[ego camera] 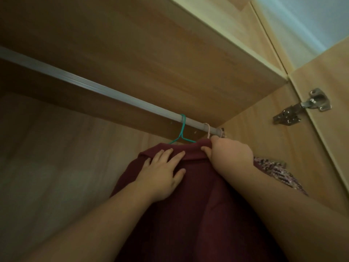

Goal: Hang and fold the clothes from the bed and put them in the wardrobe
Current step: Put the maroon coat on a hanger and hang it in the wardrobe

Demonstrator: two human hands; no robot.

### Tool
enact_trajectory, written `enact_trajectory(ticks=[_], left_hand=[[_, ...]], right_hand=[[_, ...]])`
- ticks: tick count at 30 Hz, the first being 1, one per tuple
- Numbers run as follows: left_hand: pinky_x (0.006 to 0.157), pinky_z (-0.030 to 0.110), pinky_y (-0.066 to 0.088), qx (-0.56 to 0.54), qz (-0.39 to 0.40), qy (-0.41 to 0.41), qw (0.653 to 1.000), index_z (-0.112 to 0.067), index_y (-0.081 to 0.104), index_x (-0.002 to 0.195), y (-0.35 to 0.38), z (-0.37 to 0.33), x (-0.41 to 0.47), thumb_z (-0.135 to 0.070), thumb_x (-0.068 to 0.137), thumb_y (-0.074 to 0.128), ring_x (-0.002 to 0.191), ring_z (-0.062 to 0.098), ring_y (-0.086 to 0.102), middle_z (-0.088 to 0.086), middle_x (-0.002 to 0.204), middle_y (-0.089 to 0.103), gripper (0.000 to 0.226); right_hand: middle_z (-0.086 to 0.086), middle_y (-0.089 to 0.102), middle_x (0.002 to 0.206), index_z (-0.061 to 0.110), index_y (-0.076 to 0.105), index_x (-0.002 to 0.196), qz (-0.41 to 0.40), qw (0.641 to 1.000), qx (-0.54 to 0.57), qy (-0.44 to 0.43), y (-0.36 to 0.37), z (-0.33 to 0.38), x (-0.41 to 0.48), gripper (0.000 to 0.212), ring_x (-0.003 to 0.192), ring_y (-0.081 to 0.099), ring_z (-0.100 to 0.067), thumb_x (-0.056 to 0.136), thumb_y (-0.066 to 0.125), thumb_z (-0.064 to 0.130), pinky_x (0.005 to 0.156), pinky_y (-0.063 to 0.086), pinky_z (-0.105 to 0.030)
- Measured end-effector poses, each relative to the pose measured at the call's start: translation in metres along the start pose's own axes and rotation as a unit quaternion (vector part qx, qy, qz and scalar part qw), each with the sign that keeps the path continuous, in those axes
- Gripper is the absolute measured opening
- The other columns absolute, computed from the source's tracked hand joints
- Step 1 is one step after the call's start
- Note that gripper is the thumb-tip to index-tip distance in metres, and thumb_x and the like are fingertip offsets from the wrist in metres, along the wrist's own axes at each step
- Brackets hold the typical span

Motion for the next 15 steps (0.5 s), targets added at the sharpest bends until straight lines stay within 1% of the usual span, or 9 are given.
enact_trajectory(ticks=[2,3,4,6,8,9,11,15], left_hand=[[0.122,0.051,0.013,-0.027,-0.019,-0.007,0.999,-0.046,0.010,0.154,-0.007,-0.006,-0.009,-0.059,0.100,0.028,0.152,0.019,0.003,-0.004,0.166,0.008,0.059],[0.122,0.050,0.012,-0.044,-0.027,-0.008,0.999,-0.045,0.011,0.154,-0.011,-0.011,-0.013,-0.058,0.100,0.029,0.152,0.018,0.002,-0.004,0.166,0.007,0.058],[0.122,0.049,0.011,-0.058,-0.031,-0.005,0.998,-0.046,0.011,0.154,-0.014,-0.016,-0.019,-0.057,0.100,0.030,0.152,0.016,0.001,-0.005,0.166,0.006,0.058],[0.124,0.046,0.008,-0.081,-0.031,0.007,0.996,-0.046,0.008,0.155,-0.021,-0.032,-0.032,-0.053,0.101,0.031,0.152,0.013,-0.001,-0.008,0.166,0.004,0.059],[0.124,0.044,0.007,-0.104,-0.034,0.015,0.994,-0.044,0.006,0.155,-0.026,-0.053,-0.050,-0.049,0.102,0.032,0.152,0.011,-0.001,-0.009,0.166,0.005,0.060],[0.124,0.043,0.006,-0.121,-0.036,0.017,0.992,-0.044,0.006,0.156,-0.029,-0.066,-0.060,-0.049,0.101,0.032,0.152,0.010,-0.002,-0.010,0.166,0.006,0.060],[0.125,0.041,0.005,-0.153,-0.036,0.032,0.987,-0.043,0.005,0.156,-0.031,-0.097,-0.084,-0.050,0.100,0.032,0.152,0.009,-0.003,-0.012,0.166,0.005,0.062],[0.125,0.042,0.002,-0.161,-0.013,0.074,0.984,-0.043,0.000,0.156,-0.018,-0.159,-0.146,-0.053,0.099,0.028,0.152,0.010,-0.007,-0.011,0.166,0.002,0.064]], right_hand=[[-0.002,0.065,0.105,0.021,0.053,0.112,0.001,1.000,-0.008,-0.007,-0.005,-0.003,-0.010,0.041,0.095,0.065,-0.026,0.097,0.040,0.057,0.065,0.039,-0.035],[-0.003,0.064,0.112,0.020,0.052,0.118,-0.004,1.000,-0.013,-0.013,-0.007,-0.004,-0.018,0.044,0.101,0.062,-0.026,0.096,0.040,0.056,0.069,0.042,-0.037],[-0.004,0.061,0.121,0.019,0.049,0.129,-0.006,1.000,-0.020,-0.020,-0.010,-0.006,-0.029,0.050,0.108,0.059,-0.026,0.094,0.042,0.054,0.076,0.044,-0.039],[-0.006,0.051,0.141,0.018,0.039,0.147,0.007,0.999,-0.031,-0.034,-0.020,-0.009,-0.059,0.067,0.126,0.050,-0.026,0.090,0.044,0.053,0.092,0.044,-0.044],[-0.007,0.041,0.153,0.022,0.038,0.151,0.021,0.999,-0.032,-0.037,-0.033,-0.018,-0.095,0.071,0.141,0.037,-0.027,0.087,0.041,0.053,0.108,0.036,-0.051],[-0.005,0.039,0.156,0.024,0.040,0.150,0.028,0.998,-0.033,-0.034,-0.038,-0.024,-0.115,0.069,0.144,0.033,-0.026,0.087,0.039,0.053,0.113,0.031,-0.053],[-0.002,0.037,0.157,0.028,0.042,0.149,0.044,0.998,-0.036,-0.028,-0.048,-0.036,-0.157,0.066,0.148,0.027,-0.024,0.087,0.038,0.052,0.116,0.026,-0.053],[0.003,0.034,0.158,0.031,0.038,0.150,0.099,0.995,-0.006,-0.003,-0.074,-0.065,-0.249,0.063,0.149,0.024,-0.019,0.089,0.039,0.046,0.116,0.031,-0.051]])
Point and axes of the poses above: each hand's wrist, its own x-axis towards the middle knuckle, its own y-axis out of the palm, z = x × y, the point moved 2 cm from there along x, towards the middle knuckle
